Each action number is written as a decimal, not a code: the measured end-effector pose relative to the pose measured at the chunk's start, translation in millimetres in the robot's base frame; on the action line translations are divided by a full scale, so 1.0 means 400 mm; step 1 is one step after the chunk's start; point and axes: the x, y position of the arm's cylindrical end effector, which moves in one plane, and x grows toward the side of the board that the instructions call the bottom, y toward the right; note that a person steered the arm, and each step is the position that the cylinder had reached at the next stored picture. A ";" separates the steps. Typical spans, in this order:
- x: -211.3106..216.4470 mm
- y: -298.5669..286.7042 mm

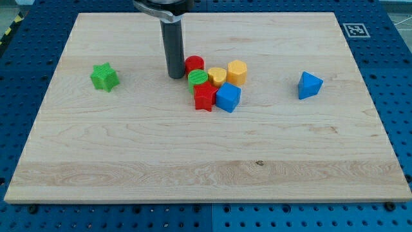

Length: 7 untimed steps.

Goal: Move red circle above the green circle

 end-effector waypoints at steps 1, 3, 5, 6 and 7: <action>-0.041 0.000; -0.058 0.008; -0.042 0.013; -0.042 0.020; -0.042 0.024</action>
